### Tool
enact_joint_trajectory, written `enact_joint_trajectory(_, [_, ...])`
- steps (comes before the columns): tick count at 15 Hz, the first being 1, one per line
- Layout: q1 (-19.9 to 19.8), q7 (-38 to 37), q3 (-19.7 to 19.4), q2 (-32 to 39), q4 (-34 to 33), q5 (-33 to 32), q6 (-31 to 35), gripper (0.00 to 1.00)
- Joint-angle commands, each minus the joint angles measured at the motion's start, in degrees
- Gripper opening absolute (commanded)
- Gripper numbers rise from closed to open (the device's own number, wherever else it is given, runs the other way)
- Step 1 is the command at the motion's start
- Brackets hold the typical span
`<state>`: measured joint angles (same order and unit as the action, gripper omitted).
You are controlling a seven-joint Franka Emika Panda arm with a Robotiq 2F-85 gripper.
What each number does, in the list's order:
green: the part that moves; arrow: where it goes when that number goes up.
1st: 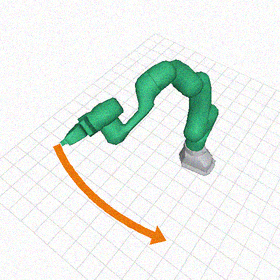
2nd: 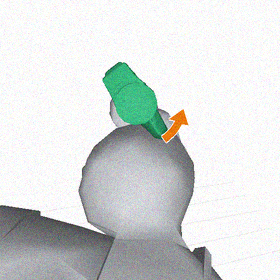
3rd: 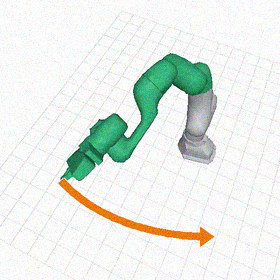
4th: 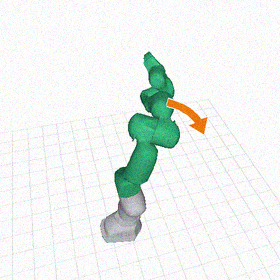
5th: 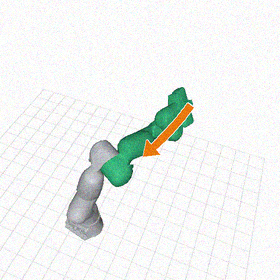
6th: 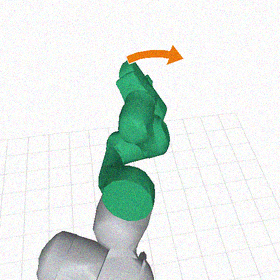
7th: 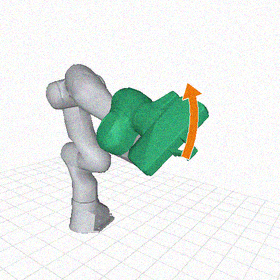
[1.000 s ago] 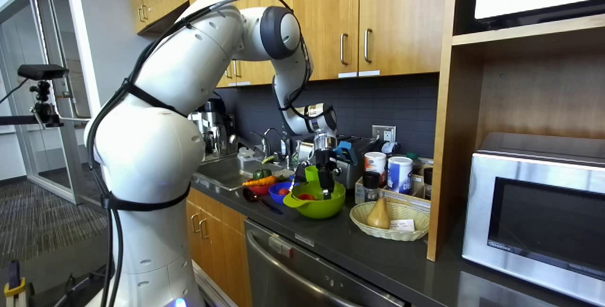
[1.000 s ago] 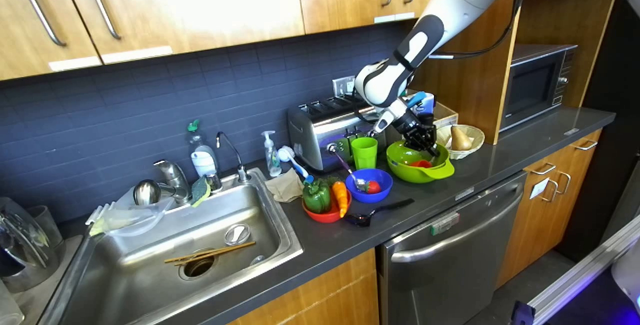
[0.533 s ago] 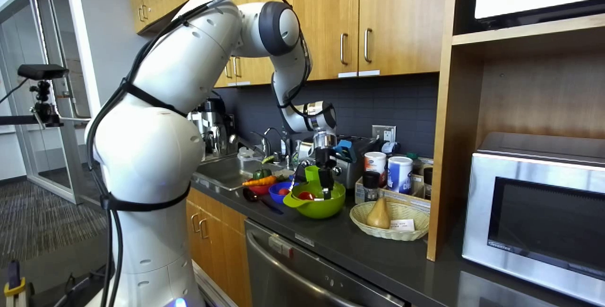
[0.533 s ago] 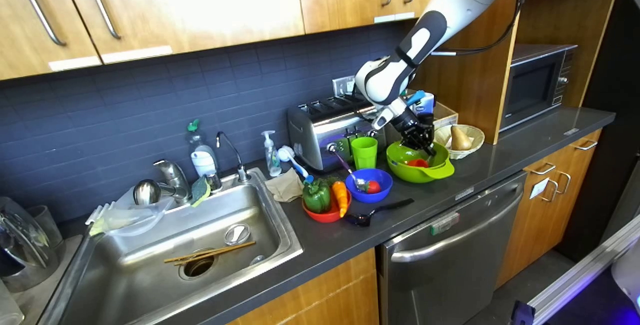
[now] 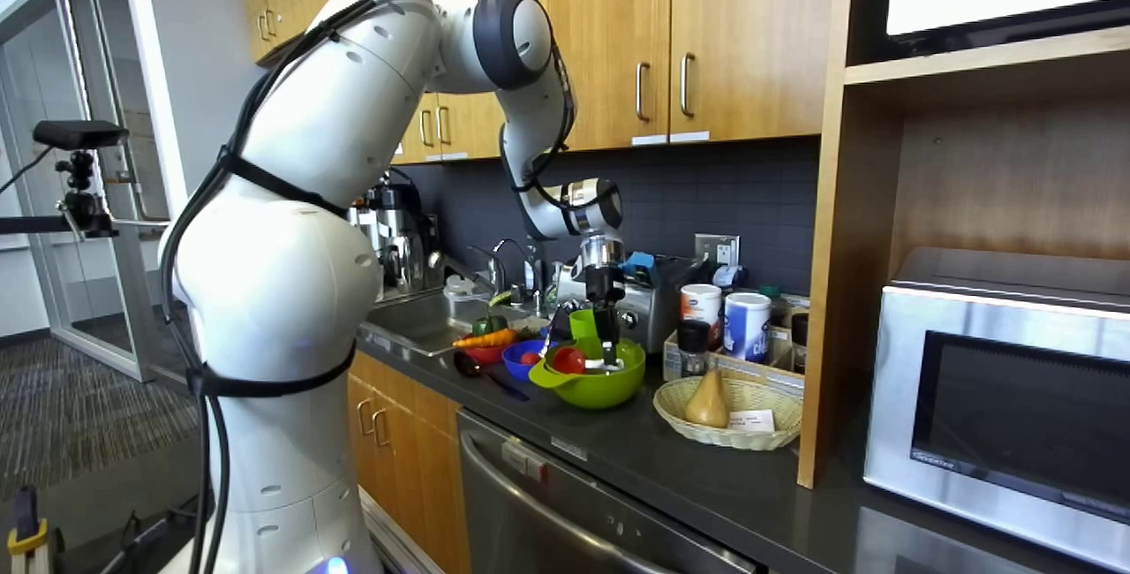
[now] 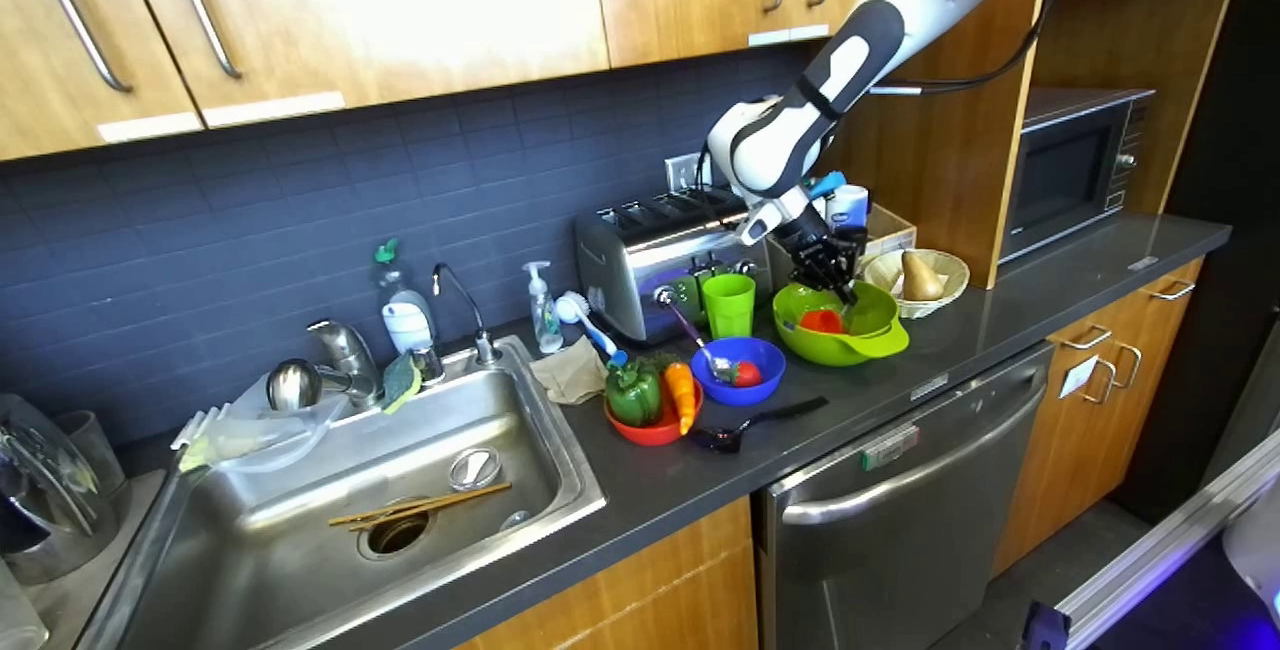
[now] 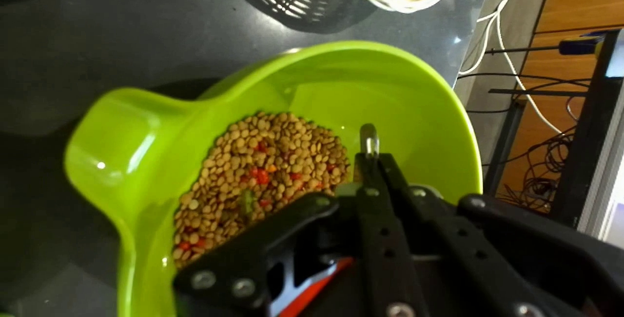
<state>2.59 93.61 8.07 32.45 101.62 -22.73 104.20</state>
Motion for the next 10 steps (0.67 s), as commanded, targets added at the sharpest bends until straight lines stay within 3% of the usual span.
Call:
enact_joint_trajectory(1, [-0.4,1.5,0.1,-3.0,2.9,1.3,2.6,0.01])
enact_joint_trajectory(10, [-1.5,1.3,-0.3,-6.5,6.7,2.7,8.0,0.01])
